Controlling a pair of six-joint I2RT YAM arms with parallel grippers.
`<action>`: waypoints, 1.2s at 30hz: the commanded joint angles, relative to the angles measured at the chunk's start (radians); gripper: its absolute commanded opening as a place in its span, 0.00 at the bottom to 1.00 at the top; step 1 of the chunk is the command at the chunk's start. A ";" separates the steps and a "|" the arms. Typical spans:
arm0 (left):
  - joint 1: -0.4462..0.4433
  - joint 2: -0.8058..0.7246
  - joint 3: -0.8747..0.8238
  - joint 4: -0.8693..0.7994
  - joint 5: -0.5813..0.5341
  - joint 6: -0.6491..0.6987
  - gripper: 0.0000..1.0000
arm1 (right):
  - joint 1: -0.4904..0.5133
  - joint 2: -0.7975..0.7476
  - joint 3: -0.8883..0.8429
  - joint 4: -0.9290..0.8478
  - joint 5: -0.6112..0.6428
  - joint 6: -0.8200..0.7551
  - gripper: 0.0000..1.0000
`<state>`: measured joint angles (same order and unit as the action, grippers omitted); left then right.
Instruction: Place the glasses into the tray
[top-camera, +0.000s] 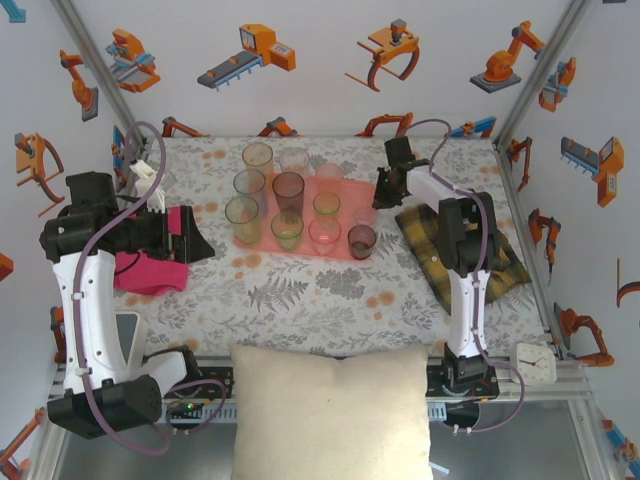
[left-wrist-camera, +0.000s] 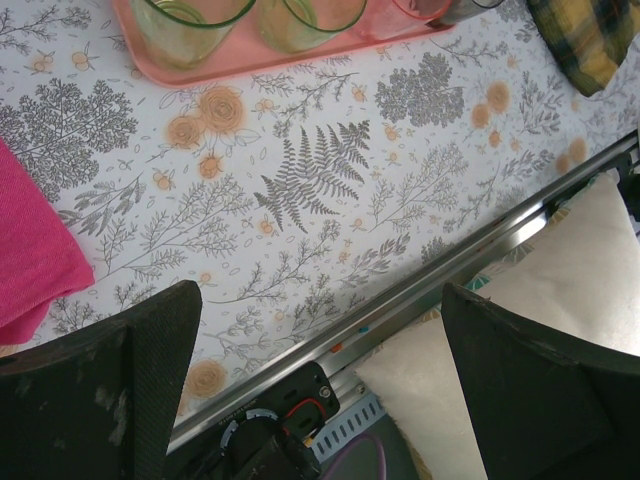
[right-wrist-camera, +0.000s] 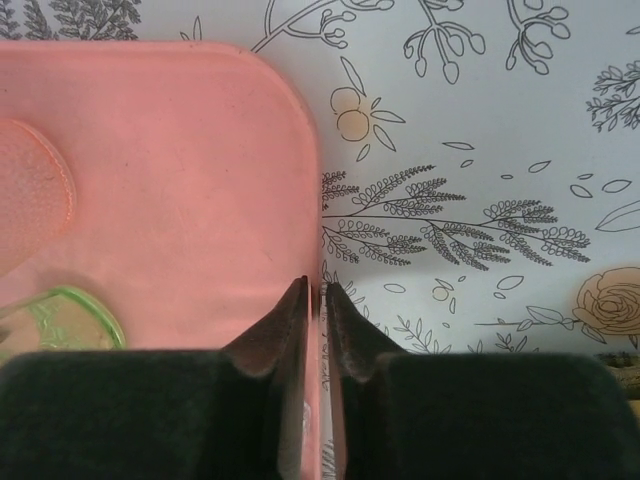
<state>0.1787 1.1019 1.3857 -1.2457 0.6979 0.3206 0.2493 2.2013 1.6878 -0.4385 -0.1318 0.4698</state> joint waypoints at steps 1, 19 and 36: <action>0.008 -0.005 0.022 -0.009 0.016 -0.009 0.97 | -0.018 0.007 0.047 0.010 -0.025 -0.012 0.22; 0.008 -0.056 -0.042 0.104 -0.116 -0.108 0.97 | -0.088 -0.281 0.008 -0.047 0.096 -0.025 0.33; 0.046 0.004 -0.221 0.486 -0.328 -0.406 0.97 | -0.108 -0.899 -0.602 0.087 0.280 -0.071 0.99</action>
<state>0.2108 1.1206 1.2079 -0.8810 0.4061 0.0147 0.1417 1.3922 1.1755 -0.4114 0.1040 0.3862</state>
